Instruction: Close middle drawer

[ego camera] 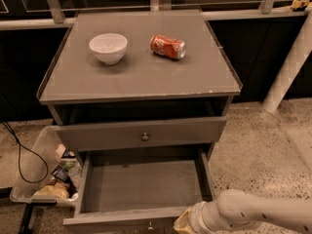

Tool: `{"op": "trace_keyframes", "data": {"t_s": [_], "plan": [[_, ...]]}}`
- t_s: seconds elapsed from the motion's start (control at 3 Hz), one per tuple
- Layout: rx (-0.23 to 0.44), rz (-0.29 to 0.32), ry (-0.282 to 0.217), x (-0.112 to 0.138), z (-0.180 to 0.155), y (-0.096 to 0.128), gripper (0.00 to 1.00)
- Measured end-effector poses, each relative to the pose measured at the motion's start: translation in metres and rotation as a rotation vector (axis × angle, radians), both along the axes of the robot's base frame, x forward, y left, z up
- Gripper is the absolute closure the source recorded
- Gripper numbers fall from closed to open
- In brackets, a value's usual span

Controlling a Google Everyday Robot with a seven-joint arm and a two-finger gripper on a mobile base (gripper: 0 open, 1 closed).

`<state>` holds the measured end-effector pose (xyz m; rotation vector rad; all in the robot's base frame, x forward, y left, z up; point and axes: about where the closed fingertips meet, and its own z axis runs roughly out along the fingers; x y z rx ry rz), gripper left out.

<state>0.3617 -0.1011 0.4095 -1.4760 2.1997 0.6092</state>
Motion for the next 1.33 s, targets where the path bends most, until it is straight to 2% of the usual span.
{"op": "trace_keyframes", "data": {"t_s": [0.33, 0.67, 1.0, 1.33], "plan": [[-0.005, -0.001, -0.008, 0.003, -0.001, 0.001, 0.12], [-0.008, 0.003, -0.014, 0.004, 0.000, 0.004, 0.00], [-0.008, 0.003, -0.014, 0.001, -0.001, 0.005, 0.18], [-0.018, 0.023, -0.088, 0.050, 0.005, 0.012, 0.42]]}}
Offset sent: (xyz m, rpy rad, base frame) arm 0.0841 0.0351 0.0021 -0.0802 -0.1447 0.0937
